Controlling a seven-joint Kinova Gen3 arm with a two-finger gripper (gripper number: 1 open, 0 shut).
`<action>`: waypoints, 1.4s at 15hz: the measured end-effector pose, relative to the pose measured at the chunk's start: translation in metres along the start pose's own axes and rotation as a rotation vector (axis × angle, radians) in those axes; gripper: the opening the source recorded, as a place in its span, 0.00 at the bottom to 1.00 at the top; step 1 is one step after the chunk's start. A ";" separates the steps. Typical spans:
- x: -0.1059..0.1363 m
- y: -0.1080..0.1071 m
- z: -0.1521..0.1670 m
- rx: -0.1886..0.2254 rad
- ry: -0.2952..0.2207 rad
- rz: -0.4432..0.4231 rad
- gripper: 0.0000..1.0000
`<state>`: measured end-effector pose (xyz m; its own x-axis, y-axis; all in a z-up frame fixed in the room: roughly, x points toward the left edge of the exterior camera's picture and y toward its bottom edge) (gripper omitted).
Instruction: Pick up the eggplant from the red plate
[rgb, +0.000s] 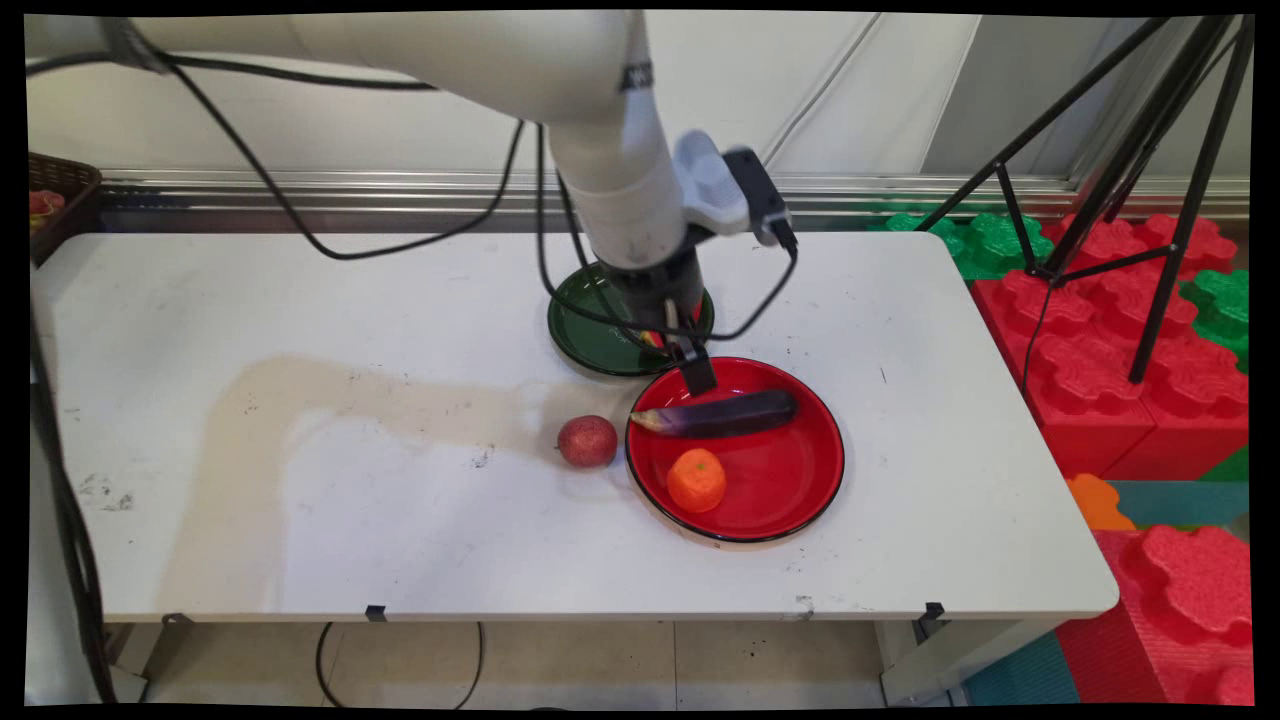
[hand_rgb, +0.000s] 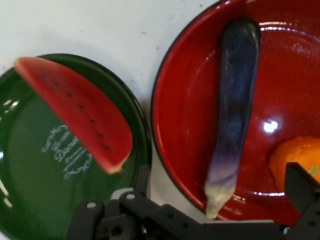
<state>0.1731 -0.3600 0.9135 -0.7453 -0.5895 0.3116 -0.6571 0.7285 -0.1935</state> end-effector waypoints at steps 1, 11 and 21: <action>0.002 0.001 0.006 -0.004 -0.007 0.001 1.00; 0.030 0.009 0.081 -0.053 -0.074 0.024 1.00; 0.045 0.014 0.126 -0.094 -0.097 0.029 1.00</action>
<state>0.1163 -0.4201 0.8080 -0.7743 -0.5953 0.2147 -0.6250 0.7726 -0.1119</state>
